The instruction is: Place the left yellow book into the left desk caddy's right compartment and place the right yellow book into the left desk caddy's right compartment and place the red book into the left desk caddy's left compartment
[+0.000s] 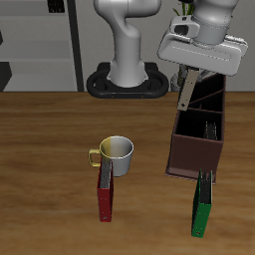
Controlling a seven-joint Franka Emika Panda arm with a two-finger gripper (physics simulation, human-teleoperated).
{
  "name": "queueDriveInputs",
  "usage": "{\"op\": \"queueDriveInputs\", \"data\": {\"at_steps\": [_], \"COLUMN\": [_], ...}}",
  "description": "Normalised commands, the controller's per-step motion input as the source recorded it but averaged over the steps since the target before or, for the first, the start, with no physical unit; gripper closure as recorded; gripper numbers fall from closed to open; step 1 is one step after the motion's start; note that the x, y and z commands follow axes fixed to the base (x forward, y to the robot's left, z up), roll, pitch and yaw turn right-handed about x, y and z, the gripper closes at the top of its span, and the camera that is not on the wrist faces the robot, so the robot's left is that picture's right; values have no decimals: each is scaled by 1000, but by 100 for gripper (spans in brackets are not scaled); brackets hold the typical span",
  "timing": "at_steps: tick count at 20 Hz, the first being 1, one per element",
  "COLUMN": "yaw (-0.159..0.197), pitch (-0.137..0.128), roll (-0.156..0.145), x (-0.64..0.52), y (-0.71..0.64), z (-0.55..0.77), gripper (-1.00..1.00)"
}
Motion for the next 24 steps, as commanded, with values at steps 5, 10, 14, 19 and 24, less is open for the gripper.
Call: {"op": "queueDriveInputs", "data": {"at_steps": [5,10,14,19,24], "yaw": [-4,16,-2,-5,20], "pitch": [10,15,17,16,6], "roll": [40,30,31,22,1], "x": [59,90,125,63,-44], "y": [314,222,126,29,7], "z": [-85,-117,-196,-202,-177], "gripper": [100,100,100,100,100]}}
